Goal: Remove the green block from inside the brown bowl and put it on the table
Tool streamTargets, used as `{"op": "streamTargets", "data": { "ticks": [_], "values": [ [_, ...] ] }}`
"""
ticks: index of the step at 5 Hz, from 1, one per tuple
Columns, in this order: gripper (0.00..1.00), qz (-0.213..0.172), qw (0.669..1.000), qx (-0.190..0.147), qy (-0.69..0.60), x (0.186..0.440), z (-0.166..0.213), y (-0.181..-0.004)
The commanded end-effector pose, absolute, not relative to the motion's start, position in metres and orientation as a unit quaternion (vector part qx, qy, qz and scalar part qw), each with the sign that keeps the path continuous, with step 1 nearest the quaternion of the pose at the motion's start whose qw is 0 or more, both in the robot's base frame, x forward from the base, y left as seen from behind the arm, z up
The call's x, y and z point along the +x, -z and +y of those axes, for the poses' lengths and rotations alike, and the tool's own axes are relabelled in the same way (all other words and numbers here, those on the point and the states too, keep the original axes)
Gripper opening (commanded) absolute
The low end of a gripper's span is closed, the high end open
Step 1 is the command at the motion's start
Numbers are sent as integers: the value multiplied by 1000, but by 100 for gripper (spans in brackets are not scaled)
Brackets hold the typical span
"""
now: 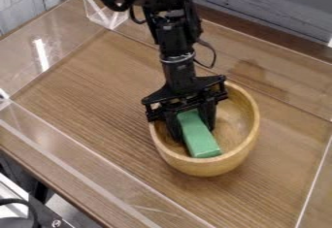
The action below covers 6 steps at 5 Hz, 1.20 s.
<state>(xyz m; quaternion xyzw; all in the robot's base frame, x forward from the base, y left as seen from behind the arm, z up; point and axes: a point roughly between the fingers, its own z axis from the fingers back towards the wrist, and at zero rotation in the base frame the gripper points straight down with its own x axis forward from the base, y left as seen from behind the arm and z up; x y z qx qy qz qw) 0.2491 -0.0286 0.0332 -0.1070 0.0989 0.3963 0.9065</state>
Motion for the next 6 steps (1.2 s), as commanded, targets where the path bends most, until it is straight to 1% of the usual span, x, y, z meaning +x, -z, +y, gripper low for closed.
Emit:
{"op": "streamTargets", "data": {
  "ticks": [1,6],
  "values": [
    [0,96,913,-106,-382,249,-29,-42],
    [0,123,924,-100,-347,238,-22,-54]
  ]
}}
